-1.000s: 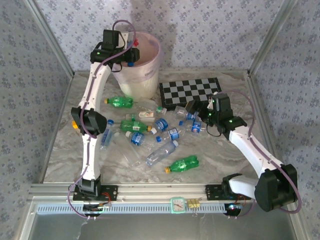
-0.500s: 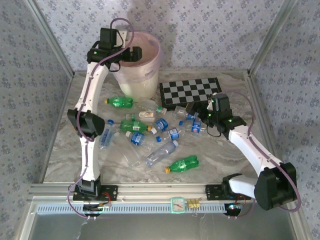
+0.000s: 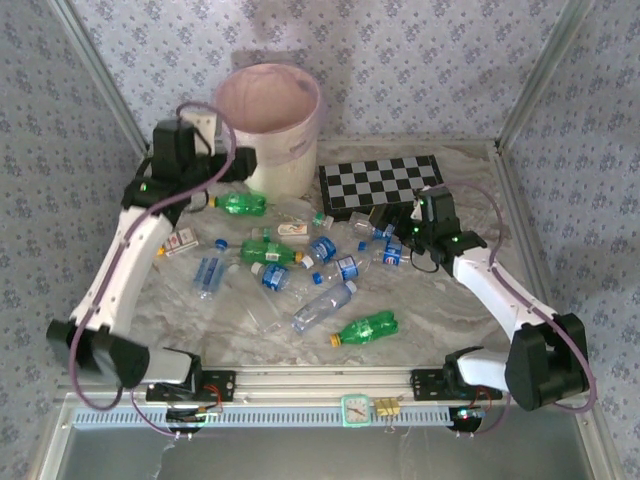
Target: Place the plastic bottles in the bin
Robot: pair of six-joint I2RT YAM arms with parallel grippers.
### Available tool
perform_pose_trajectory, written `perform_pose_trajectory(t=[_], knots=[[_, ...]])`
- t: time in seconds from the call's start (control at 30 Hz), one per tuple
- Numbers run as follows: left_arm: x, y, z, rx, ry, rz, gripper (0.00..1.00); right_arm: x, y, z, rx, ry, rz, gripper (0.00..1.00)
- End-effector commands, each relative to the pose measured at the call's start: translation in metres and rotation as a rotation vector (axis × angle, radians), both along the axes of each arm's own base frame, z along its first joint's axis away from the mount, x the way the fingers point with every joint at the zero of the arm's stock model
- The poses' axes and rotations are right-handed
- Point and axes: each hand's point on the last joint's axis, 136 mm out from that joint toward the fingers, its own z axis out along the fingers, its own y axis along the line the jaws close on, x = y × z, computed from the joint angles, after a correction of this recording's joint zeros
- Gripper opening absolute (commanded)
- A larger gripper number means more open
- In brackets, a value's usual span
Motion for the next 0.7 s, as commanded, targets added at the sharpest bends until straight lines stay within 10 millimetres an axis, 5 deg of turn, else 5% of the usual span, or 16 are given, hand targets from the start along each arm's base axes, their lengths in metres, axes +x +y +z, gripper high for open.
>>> perform_pose_trajectory(t=[0.0,0.2,0.3,0.67], knots=[[-0.017,0.032,-0.019,-0.025,-0.046,0.174,1.0,0.003,0.002,-0.007,-0.011,-0.006,0.022,1.0],[-0.062,0.068,-0.123,-0.047,0.099,0.366,1.0,0.004,0.01,-0.017,0.008,0.029,0.039,1.0],[-0.078,0.081,-0.16,0.002,0.184,0.422,1.0,0.004,0.011,-0.02,0.003,0.036,0.038,1.0],[-0.083,0.089,-0.222,0.099,0.352,0.442,1.0,0.008,0.021,-0.022,-0.001,0.054,0.053,1.0]])
